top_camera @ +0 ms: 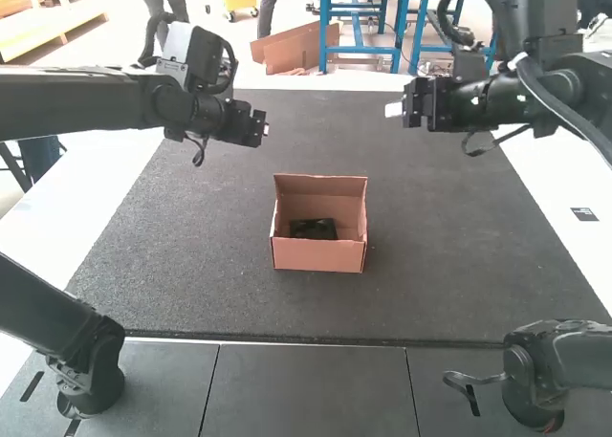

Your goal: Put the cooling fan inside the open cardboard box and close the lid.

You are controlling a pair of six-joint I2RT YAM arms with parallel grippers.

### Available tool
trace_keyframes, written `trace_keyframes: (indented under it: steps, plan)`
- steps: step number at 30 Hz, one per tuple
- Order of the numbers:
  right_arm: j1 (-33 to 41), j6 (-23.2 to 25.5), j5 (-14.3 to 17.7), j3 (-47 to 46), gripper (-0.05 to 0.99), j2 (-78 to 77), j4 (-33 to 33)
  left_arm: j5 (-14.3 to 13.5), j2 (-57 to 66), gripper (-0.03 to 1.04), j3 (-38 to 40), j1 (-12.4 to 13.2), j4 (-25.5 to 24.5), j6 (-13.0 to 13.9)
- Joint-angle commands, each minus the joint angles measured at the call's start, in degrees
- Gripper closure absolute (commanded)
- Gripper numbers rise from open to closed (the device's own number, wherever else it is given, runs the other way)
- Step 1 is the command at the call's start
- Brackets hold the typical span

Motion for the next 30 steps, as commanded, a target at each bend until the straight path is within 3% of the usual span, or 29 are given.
trace_keyframes:
  steps: [1,7,13,24,30]
  plan:
    - [-4.15,0.37,6.66,-2.84,0.03,-2.07,1.86,-0.56,0.98,0.04,2.71,-1.62,0.19,0.65]
    - [-11.36,0.37,4.82,-5.47,0.03,-2.78,3.88,1.2,2.56,0.04,1.13,-4.52,-0.34,0.73]
    - [-12.32,0.29,2.62,-5.65,0.03,-2.69,5.03,3.66,3.53,0.04,-1.59,-6.28,-1.57,0.73]
    - [-12.32,1.69,-0.9,-4.42,0.03,-2.51,4.41,4.19,3.53,0.04,-6.43,-11.2,-4.73,-0.41]
    - [-12.32,2.92,-1.69,-3.63,0.03,-1.99,4.32,4.27,3.8,0.04,-9.5,-11.81,-4.2,-0.41]
